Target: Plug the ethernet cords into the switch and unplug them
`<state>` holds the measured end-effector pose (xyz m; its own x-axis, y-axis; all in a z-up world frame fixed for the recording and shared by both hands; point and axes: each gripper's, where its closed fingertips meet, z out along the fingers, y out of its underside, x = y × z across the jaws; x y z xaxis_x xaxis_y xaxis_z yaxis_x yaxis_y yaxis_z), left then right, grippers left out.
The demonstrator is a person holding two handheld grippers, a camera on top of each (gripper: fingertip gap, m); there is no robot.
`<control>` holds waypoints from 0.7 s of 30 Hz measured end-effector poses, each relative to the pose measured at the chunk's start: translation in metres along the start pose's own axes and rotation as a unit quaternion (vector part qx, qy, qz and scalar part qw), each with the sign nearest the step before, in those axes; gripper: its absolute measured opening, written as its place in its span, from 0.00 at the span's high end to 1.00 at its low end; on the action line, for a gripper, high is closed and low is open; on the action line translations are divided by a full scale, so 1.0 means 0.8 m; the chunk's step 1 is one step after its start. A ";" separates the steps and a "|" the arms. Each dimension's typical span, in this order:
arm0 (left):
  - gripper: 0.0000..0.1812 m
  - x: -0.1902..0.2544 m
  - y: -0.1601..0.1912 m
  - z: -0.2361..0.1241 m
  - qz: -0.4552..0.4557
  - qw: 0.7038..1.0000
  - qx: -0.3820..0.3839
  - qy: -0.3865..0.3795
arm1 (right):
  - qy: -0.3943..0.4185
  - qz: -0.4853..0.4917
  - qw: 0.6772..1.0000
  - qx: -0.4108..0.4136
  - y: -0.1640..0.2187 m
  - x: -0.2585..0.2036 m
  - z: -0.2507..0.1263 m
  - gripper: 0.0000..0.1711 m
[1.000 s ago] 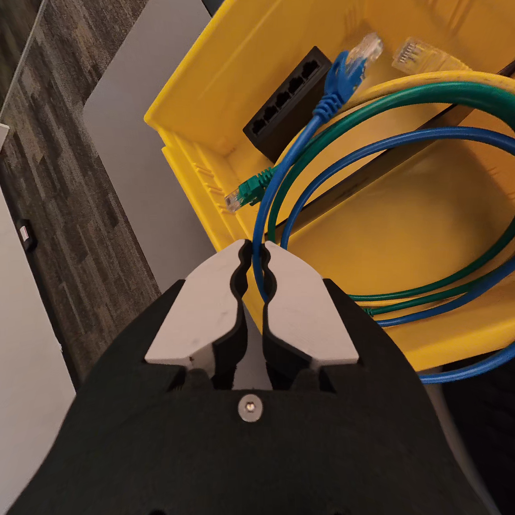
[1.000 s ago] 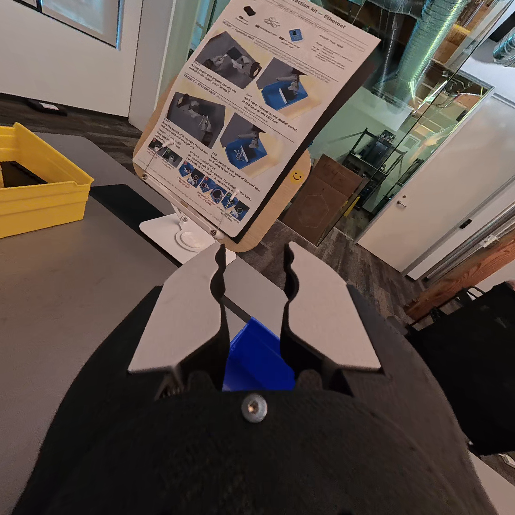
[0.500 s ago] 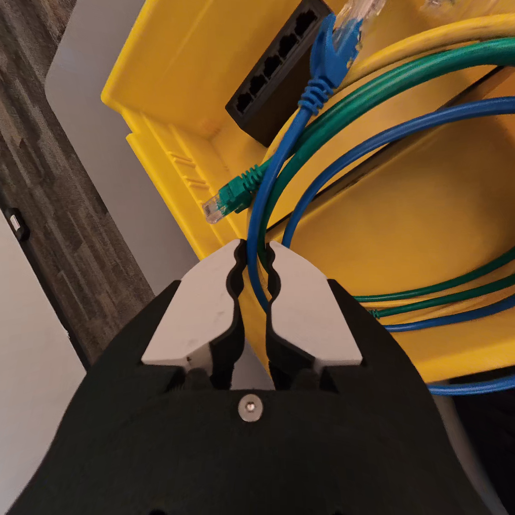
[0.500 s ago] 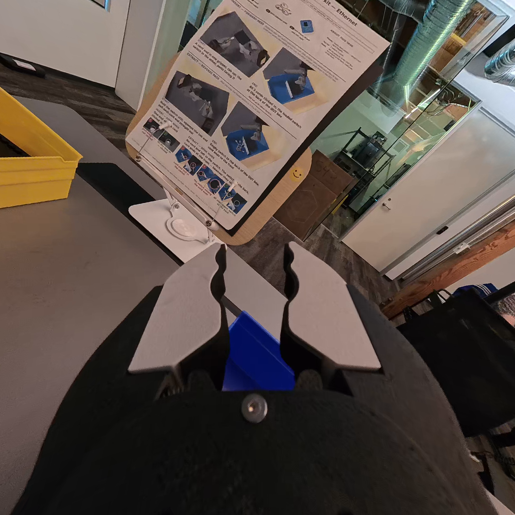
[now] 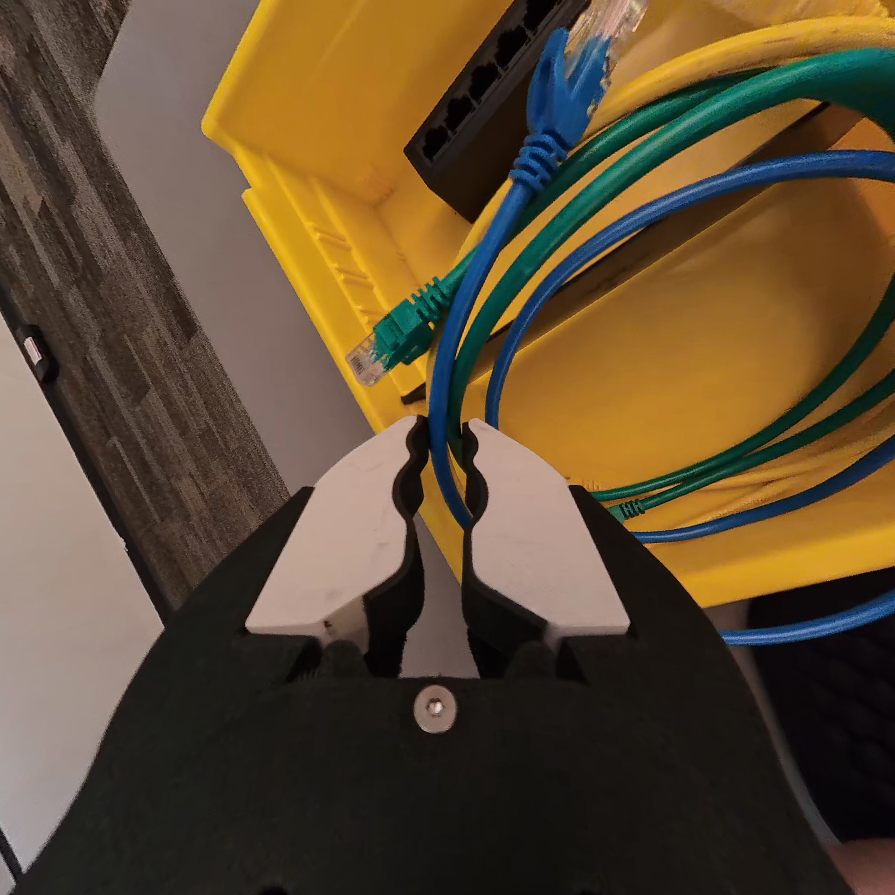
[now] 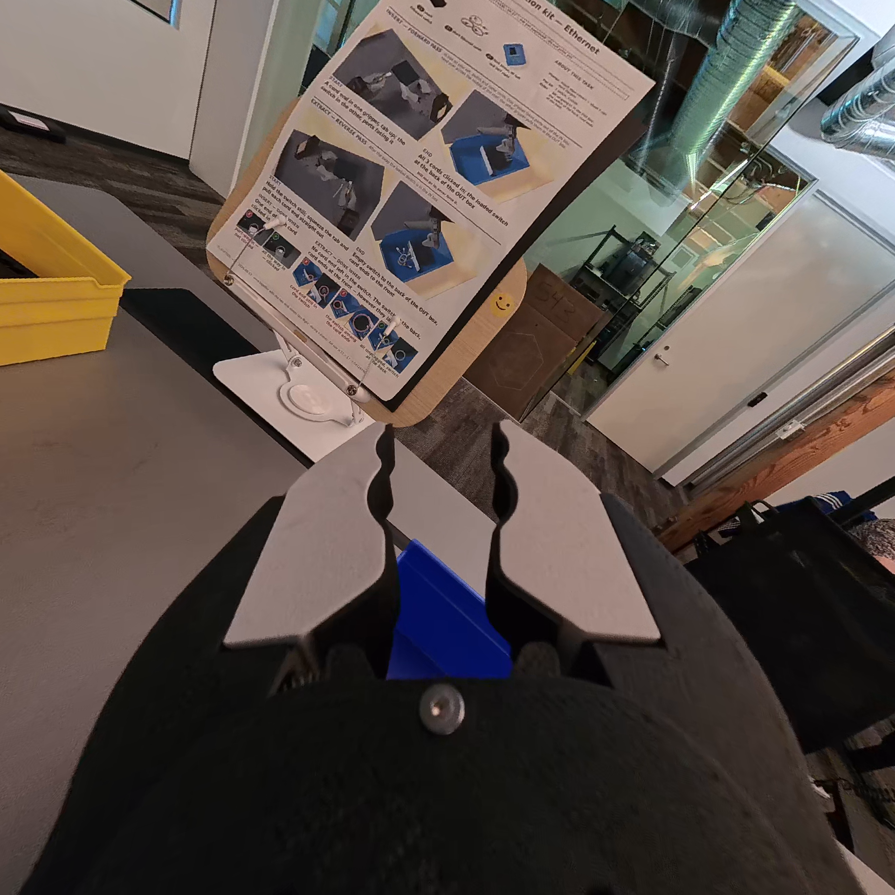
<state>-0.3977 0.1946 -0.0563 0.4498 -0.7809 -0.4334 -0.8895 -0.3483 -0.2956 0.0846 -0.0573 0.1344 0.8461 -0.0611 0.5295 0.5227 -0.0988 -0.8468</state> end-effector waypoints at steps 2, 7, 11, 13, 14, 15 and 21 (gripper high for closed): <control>0.94 0.000 -0.002 0.002 -0.002 1.000 0.002 0.002 | 0.000 -0.001 1.000 -0.001 0.000 0.000 0.001 0.77; 0.93 0.003 0.006 0.002 -0.011 1.000 -0.014 0.010 | -0.001 -0.005 1.000 -0.004 0.002 -0.002 0.003 0.77; 0.93 0.004 0.014 0.009 -0.017 0.999 -0.029 0.019 | -0.003 -0.006 1.000 -0.006 0.003 -0.003 0.004 0.77; 0.90 -0.001 0.014 0.016 -0.016 0.999 -0.033 0.008 | -0.004 -0.005 1.000 -0.008 0.005 -0.004 0.005 0.77; 0.90 -0.003 0.011 0.019 -0.018 0.999 -0.028 0.005 | -0.004 -0.004 1.000 -0.009 0.005 -0.004 0.005 0.77; 0.89 -0.005 0.007 0.021 -0.020 1.000 -0.020 0.004 | -0.004 -0.003 1.000 -0.009 0.006 -0.004 0.005 0.77; 0.96 0.000 0.004 0.030 0.004 1.000 -0.014 0.000 | -0.006 0.000 1.000 -0.017 0.016 -0.002 0.007 0.78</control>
<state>-0.3981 0.2061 -0.0780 0.4431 -0.7838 -0.4351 -0.8948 -0.3568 -0.2685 0.0908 -0.0533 0.1224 0.8480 -0.0488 0.5278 0.5182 -0.1335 -0.8448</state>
